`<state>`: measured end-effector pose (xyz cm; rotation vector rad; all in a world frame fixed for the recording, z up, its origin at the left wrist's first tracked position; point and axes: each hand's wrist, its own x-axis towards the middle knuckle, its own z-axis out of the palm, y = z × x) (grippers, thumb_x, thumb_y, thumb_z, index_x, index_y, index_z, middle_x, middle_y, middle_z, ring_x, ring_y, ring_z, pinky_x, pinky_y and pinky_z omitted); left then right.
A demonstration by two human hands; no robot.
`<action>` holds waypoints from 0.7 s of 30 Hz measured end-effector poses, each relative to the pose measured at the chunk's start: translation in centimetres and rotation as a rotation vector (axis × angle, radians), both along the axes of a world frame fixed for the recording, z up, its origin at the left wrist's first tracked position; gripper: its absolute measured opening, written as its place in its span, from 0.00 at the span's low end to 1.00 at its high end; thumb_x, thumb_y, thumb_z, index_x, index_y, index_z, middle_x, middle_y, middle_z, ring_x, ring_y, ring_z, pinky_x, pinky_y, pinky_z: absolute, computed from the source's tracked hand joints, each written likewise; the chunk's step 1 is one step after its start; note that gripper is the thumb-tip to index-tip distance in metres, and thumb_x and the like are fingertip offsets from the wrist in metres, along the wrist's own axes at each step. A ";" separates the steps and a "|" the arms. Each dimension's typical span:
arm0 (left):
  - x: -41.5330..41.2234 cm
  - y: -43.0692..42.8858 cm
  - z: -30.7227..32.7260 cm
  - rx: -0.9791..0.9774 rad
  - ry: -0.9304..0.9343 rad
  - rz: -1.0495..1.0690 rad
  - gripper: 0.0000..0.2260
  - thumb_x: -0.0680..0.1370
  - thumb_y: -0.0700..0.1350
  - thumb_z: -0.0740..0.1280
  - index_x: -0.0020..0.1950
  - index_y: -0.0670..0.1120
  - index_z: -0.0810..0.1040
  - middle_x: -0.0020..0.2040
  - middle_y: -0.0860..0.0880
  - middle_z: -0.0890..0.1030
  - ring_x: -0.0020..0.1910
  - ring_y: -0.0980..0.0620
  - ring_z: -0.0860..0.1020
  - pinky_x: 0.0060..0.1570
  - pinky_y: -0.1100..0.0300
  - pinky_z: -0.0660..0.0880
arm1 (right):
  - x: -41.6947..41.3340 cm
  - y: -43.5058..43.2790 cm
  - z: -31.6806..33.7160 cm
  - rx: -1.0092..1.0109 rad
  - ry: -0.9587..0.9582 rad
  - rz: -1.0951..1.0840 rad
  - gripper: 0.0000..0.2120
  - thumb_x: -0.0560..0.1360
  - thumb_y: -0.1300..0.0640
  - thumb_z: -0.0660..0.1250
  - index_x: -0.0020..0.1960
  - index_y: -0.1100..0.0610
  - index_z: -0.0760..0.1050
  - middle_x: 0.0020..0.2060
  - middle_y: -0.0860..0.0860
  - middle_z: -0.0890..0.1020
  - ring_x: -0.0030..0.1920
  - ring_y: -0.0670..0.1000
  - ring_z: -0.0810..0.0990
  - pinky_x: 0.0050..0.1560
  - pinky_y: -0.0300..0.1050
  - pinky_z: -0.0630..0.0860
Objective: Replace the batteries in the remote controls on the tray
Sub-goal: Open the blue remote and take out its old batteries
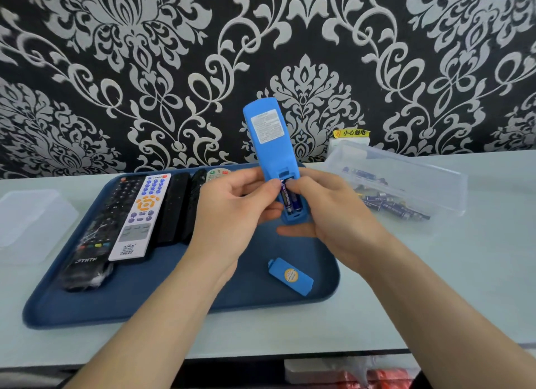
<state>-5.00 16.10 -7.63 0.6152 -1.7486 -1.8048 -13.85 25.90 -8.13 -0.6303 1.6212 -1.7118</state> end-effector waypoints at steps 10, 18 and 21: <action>0.0 0.5 -0.2 -0.155 0.044 -0.038 0.09 0.75 0.37 0.71 0.48 0.51 0.83 0.39 0.51 0.86 0.38 0.55 0.84 0.39 0.64 0.79 | -0.3 -0.2 -0.5 -0.057 -0.146 0.004 0.15 0.81 0.60 0.54 0.59 0.62 0.76 0.50 0.63 0.83 0.43 0.52 0.81 0.56 0.61 0.80; 0.1 0.6 -0.4 -0.238 0.050 -0.038 0.10 0.74 0.38 0.72 0.46 0.53 0.82 0.38 0.52 0.85 0.37 0.53 0.84 0.39 0.61 0.81 | -0.9 -0.4 -0.8 -0.065 -0.234 -0.017 0.15 0.78 0.62 0.54 0.58 0.70 0.72 0.44 0.62 0.78 0.43 0.56 0.76 0.44 0.52 0.78; 0.1 0.6 -0.6 -0.273 0.047 -0.043 0.10 0.74 0.38 0.72 0.47 0.54 0.83 0.38 0.52 0.85 0.37 0.53 0.84 0.40 0.57 0.82 | -1.3 -0.3 -0.8 -0.046 -0.247 -0.024 0.15 0.74 0.63 0.56 0.57 0.66 0.75 0.45 0.63 0.80 0.44 0.57 0.77 0.47 0.55 0.77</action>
